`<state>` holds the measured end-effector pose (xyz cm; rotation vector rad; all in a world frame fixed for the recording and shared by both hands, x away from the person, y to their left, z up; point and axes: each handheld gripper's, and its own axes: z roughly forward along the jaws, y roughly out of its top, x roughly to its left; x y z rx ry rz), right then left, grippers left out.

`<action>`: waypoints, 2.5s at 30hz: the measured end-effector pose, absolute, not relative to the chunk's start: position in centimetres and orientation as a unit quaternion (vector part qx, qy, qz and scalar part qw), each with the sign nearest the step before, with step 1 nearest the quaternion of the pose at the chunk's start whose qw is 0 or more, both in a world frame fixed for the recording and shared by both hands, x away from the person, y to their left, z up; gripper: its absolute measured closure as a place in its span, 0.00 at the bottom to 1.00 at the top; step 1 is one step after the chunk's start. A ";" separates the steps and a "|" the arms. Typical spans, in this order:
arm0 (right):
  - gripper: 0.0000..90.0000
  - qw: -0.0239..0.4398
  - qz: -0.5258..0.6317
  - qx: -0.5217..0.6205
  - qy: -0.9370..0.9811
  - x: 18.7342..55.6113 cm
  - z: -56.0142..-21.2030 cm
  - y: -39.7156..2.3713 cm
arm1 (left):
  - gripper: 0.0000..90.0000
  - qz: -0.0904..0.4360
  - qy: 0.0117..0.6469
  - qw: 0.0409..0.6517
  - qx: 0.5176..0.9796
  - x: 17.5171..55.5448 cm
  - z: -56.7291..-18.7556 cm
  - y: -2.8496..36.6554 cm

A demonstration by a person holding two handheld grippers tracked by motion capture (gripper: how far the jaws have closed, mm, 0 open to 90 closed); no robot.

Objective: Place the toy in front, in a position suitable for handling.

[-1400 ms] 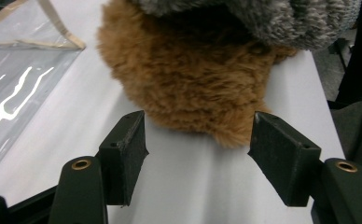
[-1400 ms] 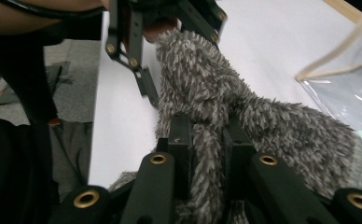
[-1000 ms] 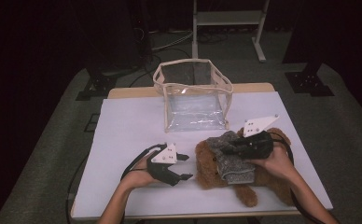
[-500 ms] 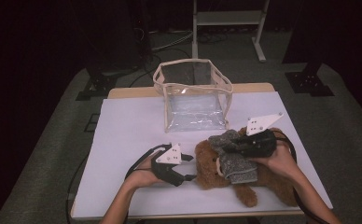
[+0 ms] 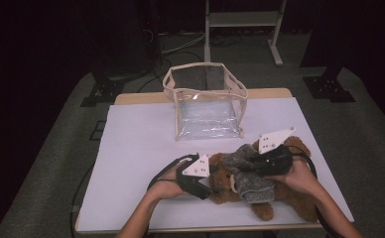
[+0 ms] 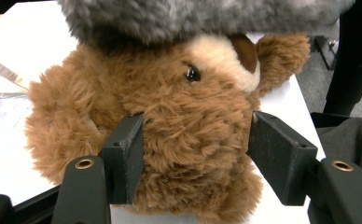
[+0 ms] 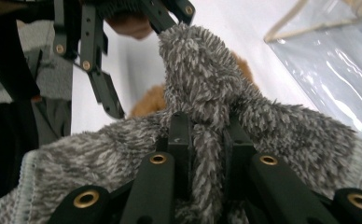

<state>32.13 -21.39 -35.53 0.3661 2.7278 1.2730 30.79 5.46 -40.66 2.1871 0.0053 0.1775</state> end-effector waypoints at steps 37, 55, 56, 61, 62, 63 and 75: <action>0.86 0.067 0.417 0.144 0.895 34.4 -35.7 -21.0 | 0.41 0.067 -0.001 0.455 0.888 30.5 -40.9 5.4; 0.86 0.079 0.409 0.141 0.898 33.4 -35.4 -23.3 | 0.41 0.069 -0.004 0.449 0.891 30.5 -40.8 5.5; 0.86 0.077 0.412 0.145 0.896 33.3 -35.5 -23.9 | 0.41 0.070 -0.005 0.449 0.891 30.5 -40.7 5.5; 0.86 0.061 0.416 0.144 0.896 32.9 -36.5 -23.7 | 0.40 0.081 0.003 0.458 0.885 30.9 -39.8 5.9; 0.86 0.060 0.415 0.141 0.897 32.9 -36.6 -23.3 | 0.40 0.084 0.007 0.463 0.882 31.0 -39.7 6.0; 0.86 0.059 0.415 0.137 0.898 32.9 -36.8 -22.9 | 0.40 0.087 0.009 0.467 0.880 31.1 -39.5 6.0; 0.87 0.079 0.416 0.139 0.895 31.5 -36.1 -25.4 | 0.40 0.087 -0.005 0.438 0.895 30.9 -40.0 4.6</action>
